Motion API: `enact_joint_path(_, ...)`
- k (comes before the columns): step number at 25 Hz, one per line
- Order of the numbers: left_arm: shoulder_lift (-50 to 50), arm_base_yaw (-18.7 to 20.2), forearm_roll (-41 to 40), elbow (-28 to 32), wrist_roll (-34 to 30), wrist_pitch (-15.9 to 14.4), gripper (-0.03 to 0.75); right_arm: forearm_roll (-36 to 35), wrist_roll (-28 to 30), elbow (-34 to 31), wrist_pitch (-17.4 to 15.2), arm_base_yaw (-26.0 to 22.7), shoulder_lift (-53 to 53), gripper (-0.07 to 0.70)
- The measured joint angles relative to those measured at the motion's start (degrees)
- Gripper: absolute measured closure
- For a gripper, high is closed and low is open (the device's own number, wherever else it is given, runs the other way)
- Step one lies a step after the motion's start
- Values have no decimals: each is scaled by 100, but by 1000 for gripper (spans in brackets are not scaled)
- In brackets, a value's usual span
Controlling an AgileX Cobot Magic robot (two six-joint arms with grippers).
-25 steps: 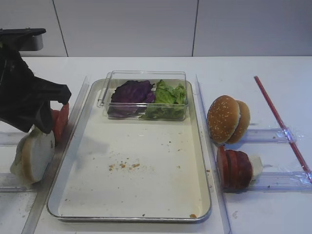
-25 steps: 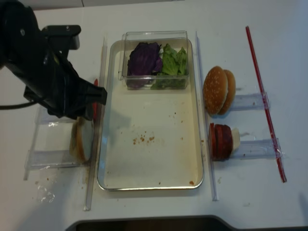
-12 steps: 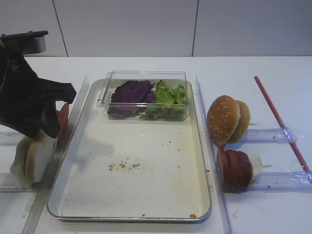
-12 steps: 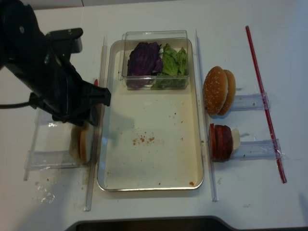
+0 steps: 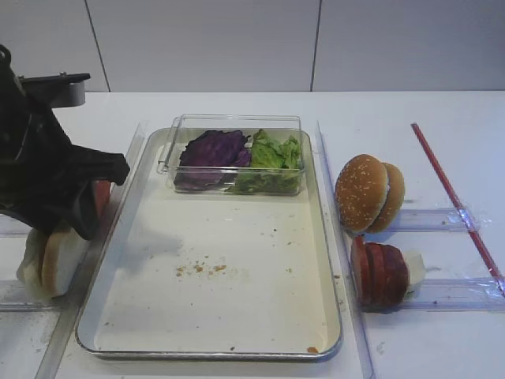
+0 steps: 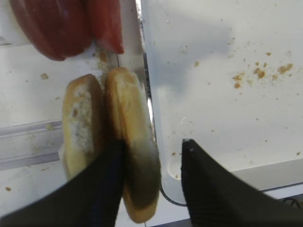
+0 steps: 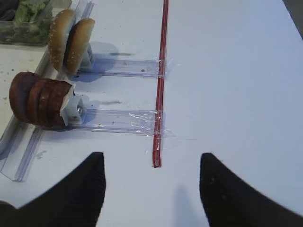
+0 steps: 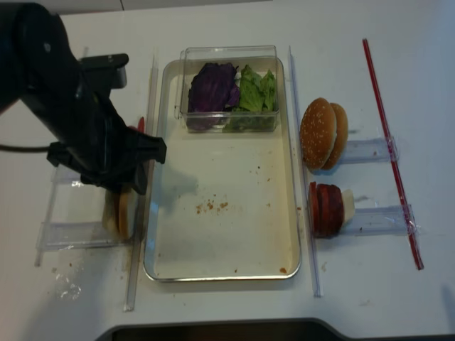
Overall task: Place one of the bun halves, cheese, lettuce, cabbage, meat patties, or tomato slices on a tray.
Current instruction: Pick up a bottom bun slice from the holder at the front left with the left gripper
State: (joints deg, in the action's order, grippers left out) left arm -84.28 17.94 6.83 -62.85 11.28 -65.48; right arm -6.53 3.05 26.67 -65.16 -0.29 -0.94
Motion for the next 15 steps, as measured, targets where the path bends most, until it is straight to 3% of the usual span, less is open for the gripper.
enact_joint_path(15,-48,199,-493,0,275,14,456,10,-33,0,0,0,0,178)
